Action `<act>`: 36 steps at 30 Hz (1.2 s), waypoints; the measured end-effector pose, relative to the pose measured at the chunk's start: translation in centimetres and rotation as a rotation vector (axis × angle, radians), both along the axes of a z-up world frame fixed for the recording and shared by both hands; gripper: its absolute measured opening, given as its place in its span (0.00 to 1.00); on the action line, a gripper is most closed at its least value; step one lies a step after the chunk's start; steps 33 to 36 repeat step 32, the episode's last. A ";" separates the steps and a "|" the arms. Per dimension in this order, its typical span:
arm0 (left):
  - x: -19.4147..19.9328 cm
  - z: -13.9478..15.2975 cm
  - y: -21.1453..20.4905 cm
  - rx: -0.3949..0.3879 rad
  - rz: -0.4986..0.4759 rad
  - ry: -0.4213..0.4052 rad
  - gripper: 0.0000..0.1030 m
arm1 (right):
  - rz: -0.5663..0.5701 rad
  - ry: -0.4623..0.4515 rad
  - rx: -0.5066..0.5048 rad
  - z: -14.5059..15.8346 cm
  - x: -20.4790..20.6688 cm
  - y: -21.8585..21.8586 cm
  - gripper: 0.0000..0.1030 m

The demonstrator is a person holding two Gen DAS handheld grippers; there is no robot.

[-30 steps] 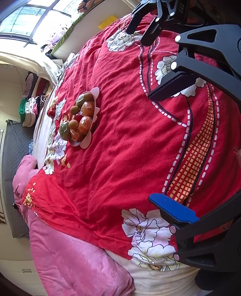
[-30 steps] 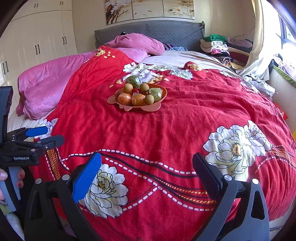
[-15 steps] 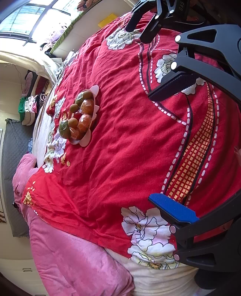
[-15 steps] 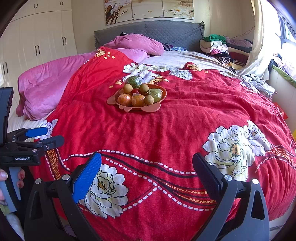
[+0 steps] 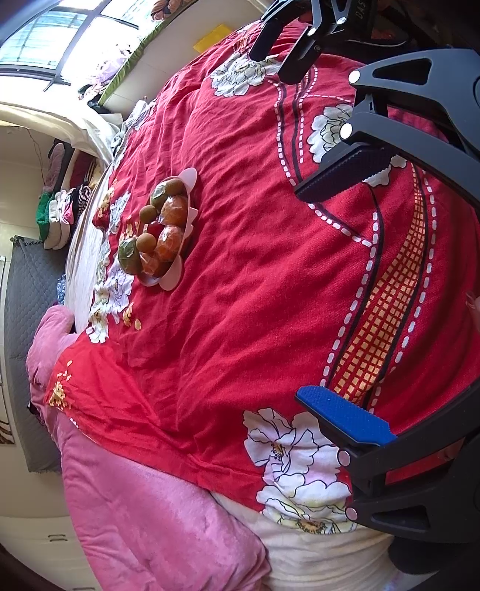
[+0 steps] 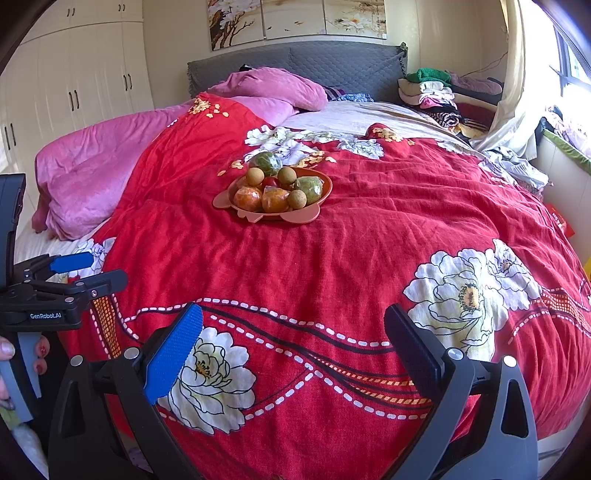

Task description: Organize fruits

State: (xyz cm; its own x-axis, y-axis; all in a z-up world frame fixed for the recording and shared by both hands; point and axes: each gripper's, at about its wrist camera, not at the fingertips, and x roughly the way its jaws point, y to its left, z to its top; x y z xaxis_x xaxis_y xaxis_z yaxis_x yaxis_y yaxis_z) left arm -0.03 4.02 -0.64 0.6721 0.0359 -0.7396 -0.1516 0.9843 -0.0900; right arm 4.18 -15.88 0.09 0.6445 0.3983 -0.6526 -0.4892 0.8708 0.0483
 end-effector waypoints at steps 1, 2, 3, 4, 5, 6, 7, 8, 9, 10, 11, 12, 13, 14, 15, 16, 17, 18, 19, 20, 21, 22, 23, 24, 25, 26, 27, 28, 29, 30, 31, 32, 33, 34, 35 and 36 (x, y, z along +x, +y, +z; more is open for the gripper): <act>0.0 0.0 0.1 -0.001 0.000 0.000 0.91 | -0.001 0.000 0.000 0.0 0.0 0.0 0.95; 0.0 0.0 0.0 -0.002 -0.001 0.000 0.91 | -0.001 0.000 -0.001 0.0 0.0 0.0 0.95; 0.0 0.0 0.0 -0.002 -0.001 -0.001 0.91 | 0.000 0.000 0.000 0.0 0.0 0.0 0.95; 0.0 0.0 0.1 -0.001 -0.001 -0.001 0.91 | -0.001 0.000 0.000 0.0 0.0 0.0 0.95; 0.0 0.0 0.0 -0.001 -0.002 0.000 0.91 | -0.001 0.000 0.001 0.0 0.0 0.0 0.95; 0.0 0.0 0.0 0.002 -0.001 0.001 0.91 | -0.002 0.001 0.000 0.0 0.0 0.0 0.95; 0.0 0.0 0.0 0.005 0.001 0.004 0.91 | -0.003 0.001 0.000 0.0 0.0 0.0 0.95; 0.0 0.0 0.1 0.009 0.002 0.007 0.91 | -0.001 0.000 0.000 0.0 0.0 0.0 0.95; 0.1 0.0 0.0 0.012 0.002 0.009 0.91 | -0.001 0.000 0.000 0.0 0.0 0.0 0.95; 0.0 0.0 0.0 0.014 0.003 0.011 0.91 | -0.002 -0.001 0.000 0.0 0.0 0.0 0.95; 0.0 0.0 0.0 0.012 0.002 0.013 0.91 | -0.002 0.000 0.001 0.0 0.0 0.0 0.95; 0.0 0.0 0.1 0.012 0.000 0.014 0.91 | -0.001 0.000 0.001 0.0 0.0 0.0 0.95; 0.0 0.0 -0.1 0.015 -0.002 0.015 0.91 | -0.001 0.000 -0.001 0.0 0.0 0.0 0.95; 0.1 0.0 -0.1 0.019 0.000 0.018 0.91 | -0.001 0.000 0.000 0.0 0.0 -0.1 0.95; 0.1 0.0 -0.1 0.022 0.003 0.021 0.91 | 0.000 0.001 0.001 0.0 0.0 -0.1 0.95; 0.2 0.0 -0.1 0.022 0.004 0.024 0.91 | -0.001 0.001 0.001 0.0 0.0 -0.1 0.95; 0.2 0.0 0.0 0.019 0.004 0.026 0.91 | 0.000 0.001 0.002 0.0 0.0 -0.1 0.95; 0.3 0.1 0.1 0.012 0.003 0.023 0.91 | -0.003 0.001 0.001 0.0 0.0 -0.1 0.95; 0.4 0.2 0.1 0.000 -0.001 0.021 0.91 | -0.005 0.004 0.005 0.0 0.1 -0.1 0.95; 0.5 0.4 0.2 -0.027 -0.018 0.008 0.91 | -0.007 0.006 0.008 -0.1 0.2 -0.2 0.95; 0.5 0.6 0.2 -0.053 -0.039 -0.007 0.91 | -0.011 0.009 0.013 -0.2 0.3 -0.3 0.95; 0.5 1.0 0.3 -0.082 -0.062 -0.027 0.91 | -0.016 0.012 0.018 -0.3 0.6 -0.5 0.95; 0.7 1.4 0.7 -0.094 -0.067 -0.044 0.91 | -0.023 0.020 0.026 -0.3 1.0 -0.8 0.95; 1.1 1.9 1.1 -0.087 -0.059 -0.053 0.91 | -0.033 0.021 0.033 -0.4 1.5 -1.2 0.95; 1.6 2.1 1.5 -0.076 -0.052 -0.058 0.91 | -0.062 0.021 0.046 -0.3 2.3 -2.0 0.95; 2.7 2.3 2.3 -0.044 -0.035 -0.051 0.91 | -0.080 0.024 0.054 -0.2 2.9 -2.6 0.95; 3.7 2.4 3.2 -0.017 -0.017 -0.042 0.91 | -0.108 0.026 0.062 0.0 4.2 -3.6 0.95; 4.8 2.4 4.3 0.000 -0.001 -0.044 0.91 | -0.154 0.018 0.055 0.3 5.8 -4.7 0.95; 6.4 2.3 5.8 0.019 0.017 -0.045 0.91 | -0.195 0.007 0.049 0.5 7.2 -5.6 0.95; 8.2 1.9 7.3 0.045 0.044 -0.025 0.91 | -0.245 0.007 0.044 0.7 9.2 -6.9 0.95; 10.0 1.5 8.8 0.075 0.084 -0.016 0.91 | -0.285 0.024 0.033 0.7 10.9 -7.9 0.95; 11.3 1.1 9.8 0.084 0.098 -0.009 0.91 | -0.323 0.052 0.026 0.6 13.7 -9.1 0.96; 11.3 1.1 9.8 0.084 0.098 -0.009 0.91 | -0.323 0.052 0.026 0.6 13.7 -9.1 0.96; 11.3 1.1 9.8 0.084 0.098 -0.009 0.91 | -0.323 0.052 0.026 0.6 13.7 -9.1 0.96; 11.3 1.1 9.8 0.084 0.098 -0.009 0.91 | -0.323 0.052 0.026 0.6 13.7 -9.1 0.96; 11.3 1.1 9.8 0.084 0.098 -0.009 0.91 | -0.323 0.052 0.026 0.6 13.7 -9.1 0.96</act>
